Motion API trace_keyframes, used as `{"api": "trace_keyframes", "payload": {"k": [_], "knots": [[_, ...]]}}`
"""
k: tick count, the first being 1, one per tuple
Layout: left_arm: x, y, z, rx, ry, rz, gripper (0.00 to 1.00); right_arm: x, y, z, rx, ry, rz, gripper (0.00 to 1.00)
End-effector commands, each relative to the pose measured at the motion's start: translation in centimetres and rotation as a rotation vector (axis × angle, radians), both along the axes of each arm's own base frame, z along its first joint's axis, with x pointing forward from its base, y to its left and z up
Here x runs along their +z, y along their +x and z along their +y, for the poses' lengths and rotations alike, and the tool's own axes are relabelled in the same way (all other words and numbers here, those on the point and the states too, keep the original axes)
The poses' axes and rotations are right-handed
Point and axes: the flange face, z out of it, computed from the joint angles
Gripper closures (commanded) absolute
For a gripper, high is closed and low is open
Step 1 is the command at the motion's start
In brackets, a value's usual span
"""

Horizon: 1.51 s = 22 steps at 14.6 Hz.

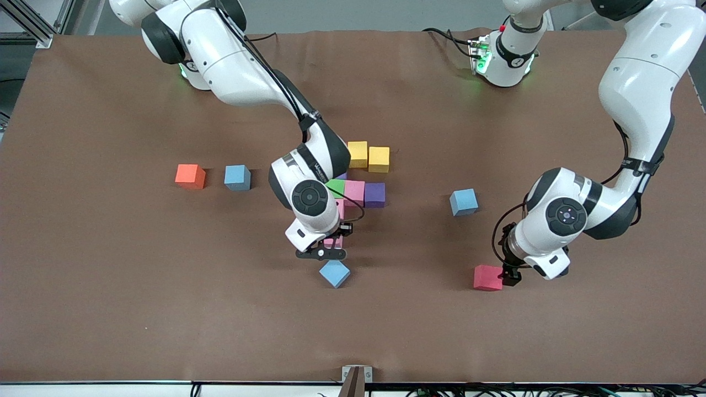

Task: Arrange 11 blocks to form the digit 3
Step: 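Place the pink cube at the column while the left gripper reaches red, then set the pink cube on the column while the left gripper grasps red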

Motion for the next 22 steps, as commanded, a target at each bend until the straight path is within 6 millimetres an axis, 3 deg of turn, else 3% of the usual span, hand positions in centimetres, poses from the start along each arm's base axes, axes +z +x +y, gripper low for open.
{"api": "trace_keyframes", "payload": {"k": [1, 11, 17, 22], "knots": [[-0.7, 1.3, -0.6, -0.011, -0.017, -0.011, 0.00, -0.2, -0.3, 0.8, -0.007, -0.027, -0.009, 1.00], [-2.8, 2.8, -0.4, -0.041, -0.050, -0.004, 0.00, -0.1, -0.6, 1.1, -0.005, -0.032, -0.002, 1.00], [-4.3, 2.7, -1.2, -0.059, -0.043, 0.011, 0.00, -0.3, -0.7, 1.0, -0.003, -0.040, 0.011, 1.00], [-3.0, 2.9, -0.8, -0.050, -0.040, -0.004, 0.00, -0.2, -1.0, 1.4, 0.002, -0.039, 0.010, 1.00]]}}
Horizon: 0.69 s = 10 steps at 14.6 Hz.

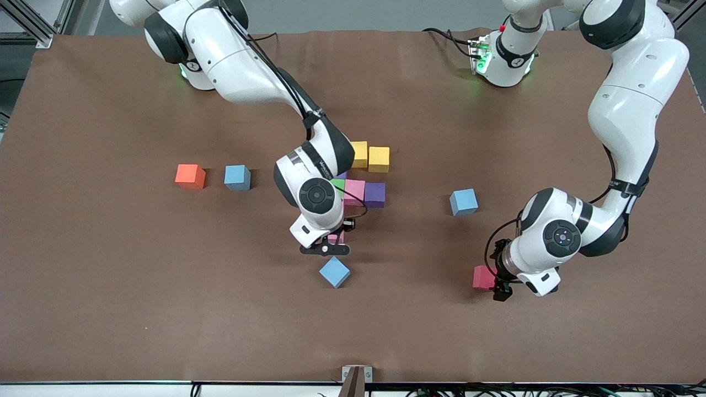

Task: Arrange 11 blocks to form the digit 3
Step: 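Set the pink cube on the column while the left gripper grasps red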

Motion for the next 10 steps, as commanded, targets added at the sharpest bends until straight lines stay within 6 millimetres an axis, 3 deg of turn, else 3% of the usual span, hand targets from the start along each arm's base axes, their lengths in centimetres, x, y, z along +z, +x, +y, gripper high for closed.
{"api": "trace_keyframes", "payload": {"k": [1, 8, 9, 10], "knots": [[0.78, 0.50, 0.18, -0.007, 0.010, -0.015, 0.00, 0.13, -0.06, 0.65, -0.002, -0.022, -0.014, 1.00], [1.05, 0.53, -0.06, -0.009, 0.007, -0.020, 0.00, 0.01, 0.07, 0.45, 0.000, -0.024, -0.014, 0.96], [0.77, 0.43, -0.41, -0.015, 0.006, -0.017, 0.00, 0.08, 0.16, 0.39, -0.004, -0.022, -0.014, 0.91], [0.82, 0.62, -0.31, -0.012, 0.007, -0.021, 0.00, 0.08, 0.23, 0.29, -0.005, -0.022, -0.014, 0.75]]}}
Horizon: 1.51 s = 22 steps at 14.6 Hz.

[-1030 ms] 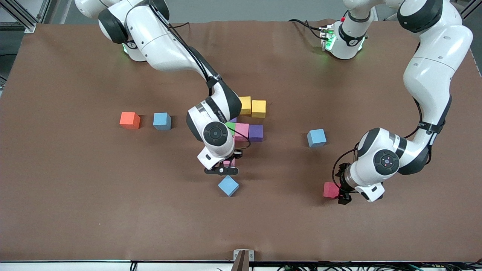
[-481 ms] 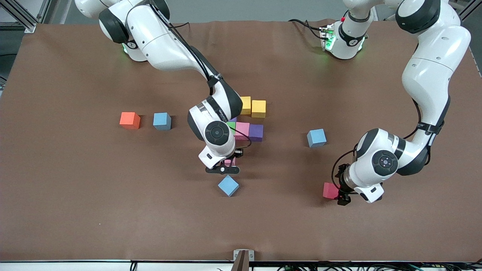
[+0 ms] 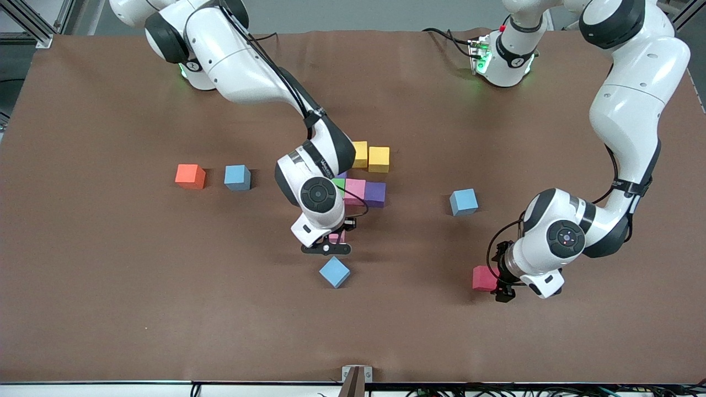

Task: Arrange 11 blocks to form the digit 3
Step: 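Set the pink cube on the column while the left gripper grasps red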

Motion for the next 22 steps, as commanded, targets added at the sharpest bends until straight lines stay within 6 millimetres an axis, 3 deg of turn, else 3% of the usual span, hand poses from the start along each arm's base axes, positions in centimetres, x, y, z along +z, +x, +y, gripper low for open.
{"api": "trace_keyframes", "payload": {"k": [1, 14, 15, 16, 17, 19, 20, 22], "knots": [[0.3, 0.4, -0.2, -0.013, 0.008, -0.012, 0.00, 0.0, 0.4, 0.1, -0.007, -0.022, -0.016, 0.01], [-1.9, 0.4, -0.8, -0.017, 0.011, -0.025, 0.02, 1.0, 0.4, -0.1, -0.005, -0.033, 0.012, 0.00], [-1.9, 0.4, -0.8, -0.015, 0.009, -0.024, 0.14, 1.4, 0.4, -0.3, -0.005, -0.037, 0.022, 0.00], [-1.9, 0.4, -0.8, -0.015, 0.009, -0.024, 0.30, 3.5, 0.4, -0.5, -0.004, -0.033, 0.027, 0.00], [-2.0, 0.4, -0.7, -0.013, 0.009, -0.021, 0.47, 5.9, 1.1, -1.7, -0.012, -0.016, 0.033, 0.00], [-1.8, 0.4, -0.7, -0.013, 0.011, -0.023, 0.70, 9.5, 2.8, -5.5, -0.001, 0.003, 0.055, 0.00], [-1.7, 0.3, -1.1, -0.010, 0.013, -0.018, 0.73, 11.8, 2.8, -6.8, -0.006, -0.014, 0.065, 0.00], [-1.2, -0.3, -3.0, 0.002, 0.002, 0.005, 0.73, 12.7, 3.9, -10.2, -0.049, -0.051, 0.099, 0.00]]}}
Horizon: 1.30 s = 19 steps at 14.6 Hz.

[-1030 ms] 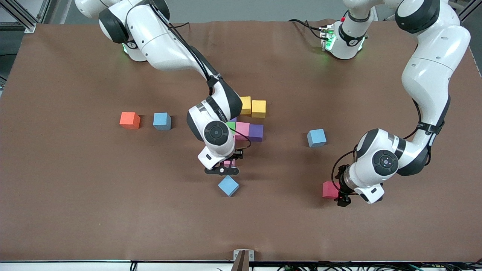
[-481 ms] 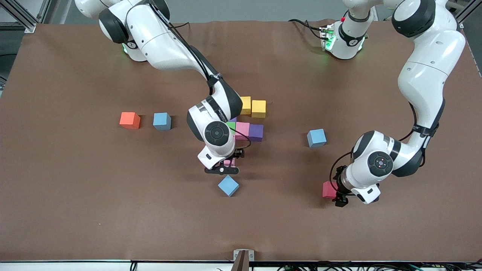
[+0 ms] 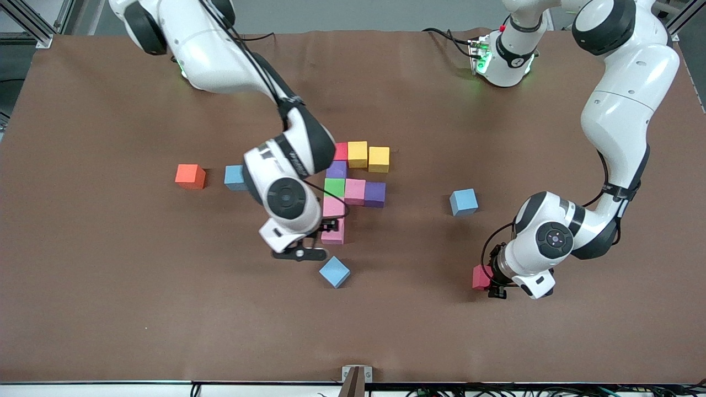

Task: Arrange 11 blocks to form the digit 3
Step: 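Carry red cube with the left gripper while the right gripper retracts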

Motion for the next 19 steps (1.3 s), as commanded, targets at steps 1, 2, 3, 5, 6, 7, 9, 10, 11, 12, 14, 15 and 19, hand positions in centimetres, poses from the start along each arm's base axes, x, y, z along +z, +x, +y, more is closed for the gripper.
{"api": "trace_keyframes", "payload": {"k": [1, 2, 3, 5, 6, 7, 9, 10, 11, 12, 14, 15, 19], "knots": [[0.9, -0.8, -3.0, 0.026, 0.009, 0.039, 0.73, 2.9, 1.4, -5.3, -0.049, -0.011, 0.024, 0.00], [1.0, -1.4, -4.8, 0.032, 0.016, 0.052, 0.73, 4.8, 2.3, -7.6, -0.079, -0.008, 0.006, 0.00], [1.2, -1.9, -6.5, 0.042, 0.016, 0.051, 0.73, 4.9, 2.8, -9.8, -0.107, -0.020, 0.024, 0.00], [1.4, -3.3, -10.6, 0.056, 0.011, 0.051, 0.73, 5.7, 3.9, -14.7, -0.102, -0.026, 0.059, 0.00], [1.8, -3.8, -12.7, 0.073, 0.005, 0.044, 0.73, 6.6, 4.1, -16.3, -0.037, -0.020, 0.064, 0.00], [2.3, -4.4, -14.8, 0.086, -0.003, 0.037, 0.73, 6.6, 4.1, -18.1, -0.029, -0.018, 0.076, 0.00], [2.7, -5.6, -18.7, 0.088, -0.013, 0.024, 0.73, 7.1, 3.7, -21.7, -0.016, -0.058, 0.055, 0.00], [2.6, -6.4, -20.3, 0.081, -0.014, 0.024, 0.73, 6.7, 3.2, -23.1, 0.036, -0.084, 0.053, 0.00], [2.5, -7.4, -22.3, 0.072, -0.016, 0.025, 0.73, 6.4, 2.7, -24.9, 0.063, -0.081, 0.049, 0.00], [2.3, -7.9, -23.4, 0.082, -0.008, 0.020, 0.73, 6.3, 2.2, -27.2, 0.059, -0.069, 0.041, 0.00], [2.3, -9.1, -26.0, 0.095, 0.005, -0.004, 0.73, 7.3, 1.3, -31.7, 0.087, -0.042, 0.036, 0.00], [2.0, -9.8, -27.4, 0.095, 0.009, -0.009, 0.73, 8.5, 0.8, -33.5, 0.096, -0.033, 0.040, 0.00], [1.8, -11.7, -30.7, 0.095, -0.011, -0.017, 0.73, 13.2, -1.4, -38.9, 0.084, -0.030, 0.044, 0.00]]}}
